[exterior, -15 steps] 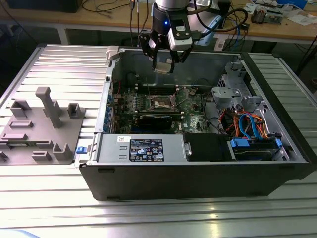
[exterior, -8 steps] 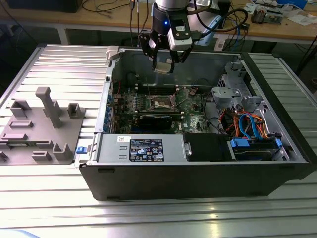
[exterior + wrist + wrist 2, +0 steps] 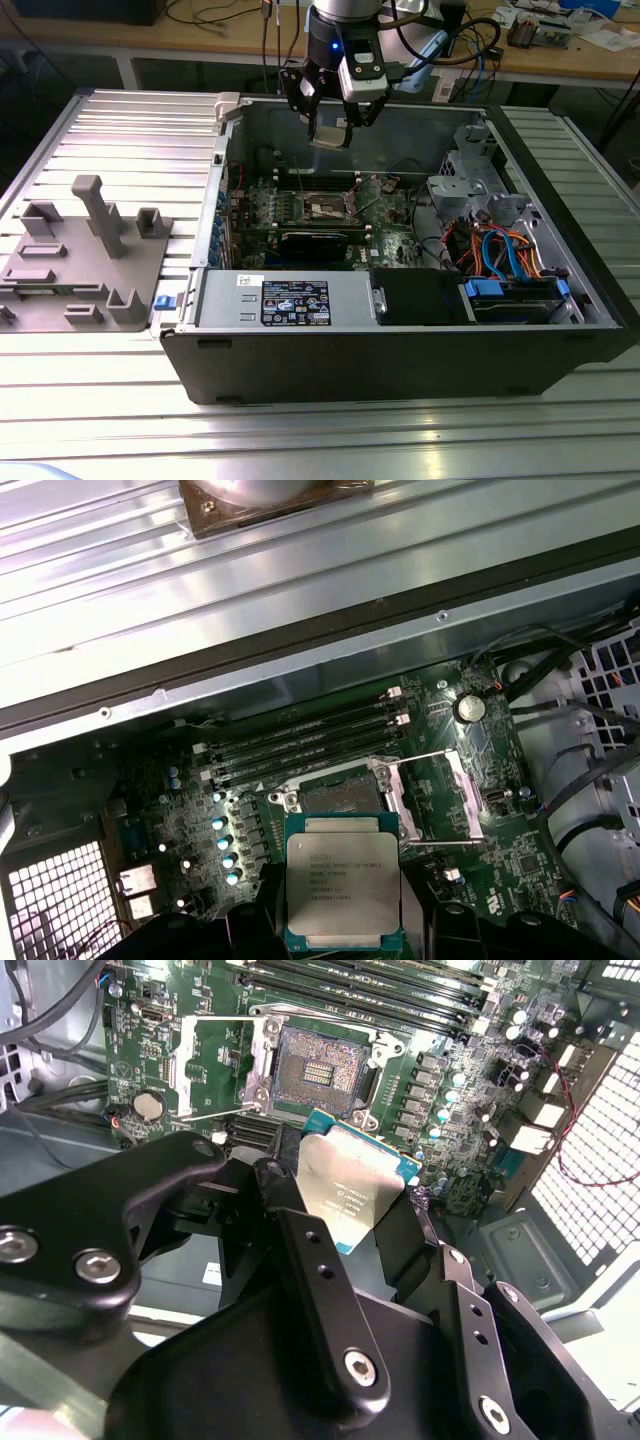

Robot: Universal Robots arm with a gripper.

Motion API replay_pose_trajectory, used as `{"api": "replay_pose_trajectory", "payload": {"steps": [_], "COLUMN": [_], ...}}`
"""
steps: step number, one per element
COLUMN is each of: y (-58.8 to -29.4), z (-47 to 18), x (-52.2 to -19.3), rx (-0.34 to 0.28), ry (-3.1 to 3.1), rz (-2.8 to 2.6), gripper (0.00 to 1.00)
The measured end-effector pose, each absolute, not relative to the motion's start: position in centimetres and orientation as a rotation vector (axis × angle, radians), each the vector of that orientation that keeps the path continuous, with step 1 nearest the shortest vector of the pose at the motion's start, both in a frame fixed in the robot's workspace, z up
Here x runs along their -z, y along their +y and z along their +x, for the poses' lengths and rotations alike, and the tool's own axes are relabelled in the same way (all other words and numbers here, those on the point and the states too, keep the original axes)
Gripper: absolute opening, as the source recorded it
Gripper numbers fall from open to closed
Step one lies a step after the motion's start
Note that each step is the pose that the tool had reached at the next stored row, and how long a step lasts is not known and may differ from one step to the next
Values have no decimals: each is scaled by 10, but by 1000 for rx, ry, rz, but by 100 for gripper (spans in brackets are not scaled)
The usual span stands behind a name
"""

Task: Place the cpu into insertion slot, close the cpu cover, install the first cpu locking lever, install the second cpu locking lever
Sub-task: 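Place the cpu into insertion slot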

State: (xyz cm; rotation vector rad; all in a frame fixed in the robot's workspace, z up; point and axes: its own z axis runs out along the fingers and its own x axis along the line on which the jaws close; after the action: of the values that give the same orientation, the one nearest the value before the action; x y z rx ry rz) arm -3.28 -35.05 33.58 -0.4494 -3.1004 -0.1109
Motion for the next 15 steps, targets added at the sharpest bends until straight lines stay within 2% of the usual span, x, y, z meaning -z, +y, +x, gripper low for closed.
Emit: {"api": "replay_pose_trajectory", "payload": {"steps": [15], "y": [-350], "z": [-33], "x": [-336], "rx": [111], "ry": [-3098], "rz": [-469], "gripper": [54]}}
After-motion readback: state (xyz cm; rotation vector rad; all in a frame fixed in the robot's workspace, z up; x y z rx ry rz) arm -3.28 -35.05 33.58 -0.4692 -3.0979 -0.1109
